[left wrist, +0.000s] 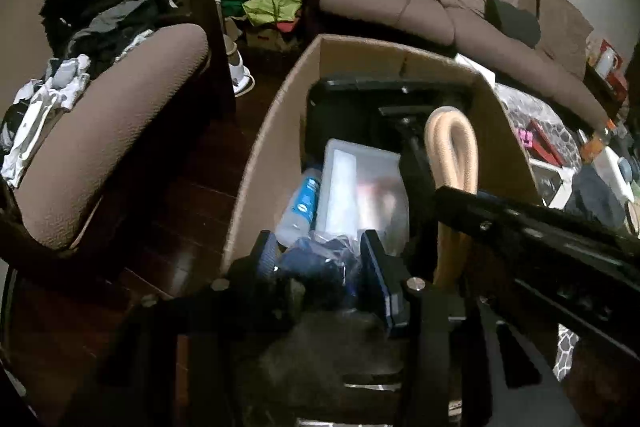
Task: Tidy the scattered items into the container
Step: 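Lower both items into the cardboard box and open both tools, then move the left tool to the clear straws and close on them, then lift a straw with the left tool while the right tool grasps another straw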
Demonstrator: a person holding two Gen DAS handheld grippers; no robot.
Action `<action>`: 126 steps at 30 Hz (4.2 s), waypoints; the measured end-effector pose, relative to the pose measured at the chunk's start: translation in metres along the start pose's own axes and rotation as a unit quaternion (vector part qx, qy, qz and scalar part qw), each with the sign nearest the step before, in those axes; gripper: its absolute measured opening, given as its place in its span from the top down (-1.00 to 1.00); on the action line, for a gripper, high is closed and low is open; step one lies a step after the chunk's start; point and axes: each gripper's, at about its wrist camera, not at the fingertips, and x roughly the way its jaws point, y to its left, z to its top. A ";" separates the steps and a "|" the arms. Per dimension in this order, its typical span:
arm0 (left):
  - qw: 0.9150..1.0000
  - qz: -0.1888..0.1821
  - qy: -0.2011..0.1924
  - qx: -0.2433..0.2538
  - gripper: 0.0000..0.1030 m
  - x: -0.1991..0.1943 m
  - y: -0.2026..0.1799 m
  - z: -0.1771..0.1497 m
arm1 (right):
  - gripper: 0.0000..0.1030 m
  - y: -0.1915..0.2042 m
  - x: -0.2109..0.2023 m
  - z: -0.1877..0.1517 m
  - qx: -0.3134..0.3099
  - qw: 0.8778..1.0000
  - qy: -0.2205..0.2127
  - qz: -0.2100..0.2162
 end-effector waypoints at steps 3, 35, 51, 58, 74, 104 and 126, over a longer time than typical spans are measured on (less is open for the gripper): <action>0.999 0.012 -0.044 -0.022 0.14 -0.023 0.012 0.004 | 0.54 0.001 0.005 0.006 0.008 1.000 0.008 0.021; 0.969 -0.141 -0.203 0.028 -0.96 -0.100 -0.046 -0.016 | -0.48 -0.142 -0.164 -0.079 0.047 0.990 -0.058 -0.119; 0.938 -0.205 -0.169 0.221 -1.00 -0.076 -0.180 -0.098 | -0.53 -0.238 -0.203 -0.154 0.159 0.972 -0.085 -0.152; 0.945 -0.191 -0.097 0.248 -0.99 -0.037 -0.194 -0.125 | -0.53 -0.230 -0.187 -0.162 0.151 0.979 -0.059 -0.123; 0.941 -0.166 0.036 0.293 -0.20 0.028 -0.200 -0.159 | -0.53 -0.224 -0.188 -0.172 0.127 0.979 -0.053 -0.153; 0.947 -0.139 0.040 0.286 0.88 0.037 -0.213 -0.152 | -0.53 -0.227 -0.146 -0.169 0.105 0.983 0.011 -0.151; 0.968 -0.110 -0.077 0.210 0.88 -0.019 -0.173 -0.100 | 0.17 -0.215 -0.031 -0.139 0.078 0.992 -0.002 -0.100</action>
